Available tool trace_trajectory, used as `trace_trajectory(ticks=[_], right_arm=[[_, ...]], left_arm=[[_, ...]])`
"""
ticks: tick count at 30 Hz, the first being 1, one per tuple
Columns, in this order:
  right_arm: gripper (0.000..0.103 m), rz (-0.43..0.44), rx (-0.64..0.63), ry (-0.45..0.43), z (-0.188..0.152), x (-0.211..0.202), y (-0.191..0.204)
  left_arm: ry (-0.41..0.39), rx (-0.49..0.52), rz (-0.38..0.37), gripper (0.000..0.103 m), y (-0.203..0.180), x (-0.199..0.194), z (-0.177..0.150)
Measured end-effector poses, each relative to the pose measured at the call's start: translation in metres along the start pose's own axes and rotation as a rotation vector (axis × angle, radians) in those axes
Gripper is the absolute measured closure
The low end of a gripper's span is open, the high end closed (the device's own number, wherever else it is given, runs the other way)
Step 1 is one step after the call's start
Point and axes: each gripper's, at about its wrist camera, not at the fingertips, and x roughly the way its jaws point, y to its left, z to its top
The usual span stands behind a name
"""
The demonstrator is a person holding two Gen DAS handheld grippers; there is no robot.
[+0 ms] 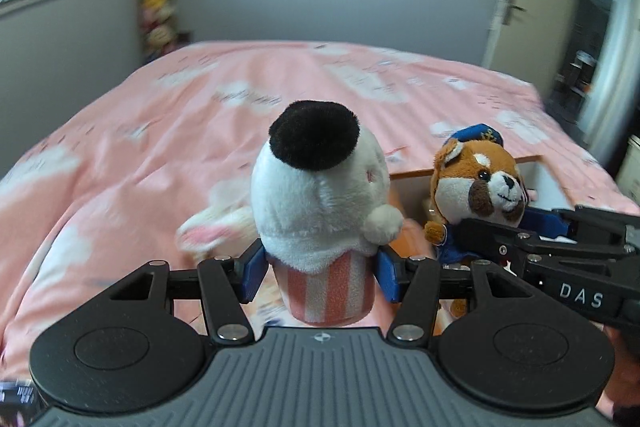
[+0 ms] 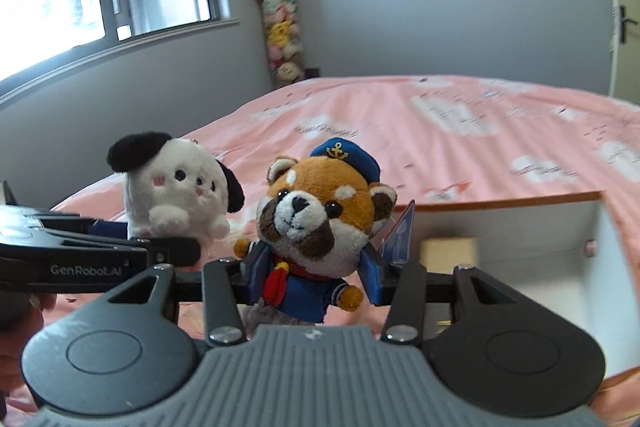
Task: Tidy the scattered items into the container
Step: 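Lift and carry both plushes over the shoebox with both grippers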
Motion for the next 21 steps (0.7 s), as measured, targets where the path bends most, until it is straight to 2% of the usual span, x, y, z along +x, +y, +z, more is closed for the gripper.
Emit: trace_trajectory(ticks=[8, 13, 17, 21], right_arm=[[0.053, -0.112, -0.018, 0.005, 0.009, -0.037, -0.060], [0.053, -0.194, -0.069, 0.053, 0.009, -0.043, -0.095], [0.053, -0.229, -0.106, 0.127, 0.005, -0.034, -0.123], [0.053, -0.242, -0.136, 0.221, 0.000, -0.017, -0.146]], left_arm=[[-0.012, 0.038, -0.201, 0.038, -0.051, 0.024, 0.019], [0.043, -0.008, -0.371, 0.039, -0.070, 0.056, 0.023], [0.096, -0.028, -0.465, 0.039, -0.088, 0.086, 0.023], [0.183, -0.056, -0.546, 0.039, -0.102, 0.124, 0.018]])
